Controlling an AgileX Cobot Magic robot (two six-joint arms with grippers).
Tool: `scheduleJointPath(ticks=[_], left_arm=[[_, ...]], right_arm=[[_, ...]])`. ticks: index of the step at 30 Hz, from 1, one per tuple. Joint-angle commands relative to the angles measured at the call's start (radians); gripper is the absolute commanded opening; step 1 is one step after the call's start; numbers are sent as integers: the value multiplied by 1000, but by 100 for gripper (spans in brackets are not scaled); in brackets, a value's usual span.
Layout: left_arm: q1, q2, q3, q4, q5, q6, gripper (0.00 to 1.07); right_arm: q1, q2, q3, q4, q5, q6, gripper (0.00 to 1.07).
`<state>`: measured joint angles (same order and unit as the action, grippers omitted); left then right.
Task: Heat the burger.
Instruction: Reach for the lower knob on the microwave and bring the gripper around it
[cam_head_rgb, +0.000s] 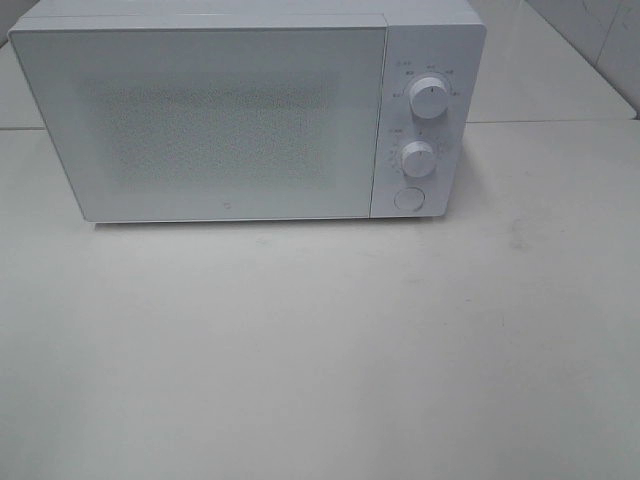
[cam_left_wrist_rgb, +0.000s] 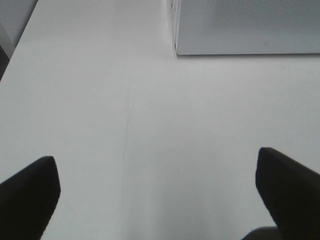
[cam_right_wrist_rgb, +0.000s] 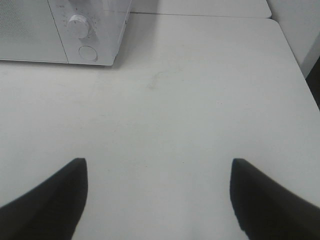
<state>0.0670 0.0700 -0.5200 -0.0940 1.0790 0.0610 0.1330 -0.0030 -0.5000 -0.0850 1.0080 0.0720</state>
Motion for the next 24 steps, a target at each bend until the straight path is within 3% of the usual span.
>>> scheduleJointPath(ticks=[1,24], left_arm=[[2,-51,3,4,-11,-9,101],[2,-98,3,9,-12,-9,101]], right_arm=[[-5,-29,2,-5,-10,-10,76],[-5,-29,2,-5,-10,-10,76]])
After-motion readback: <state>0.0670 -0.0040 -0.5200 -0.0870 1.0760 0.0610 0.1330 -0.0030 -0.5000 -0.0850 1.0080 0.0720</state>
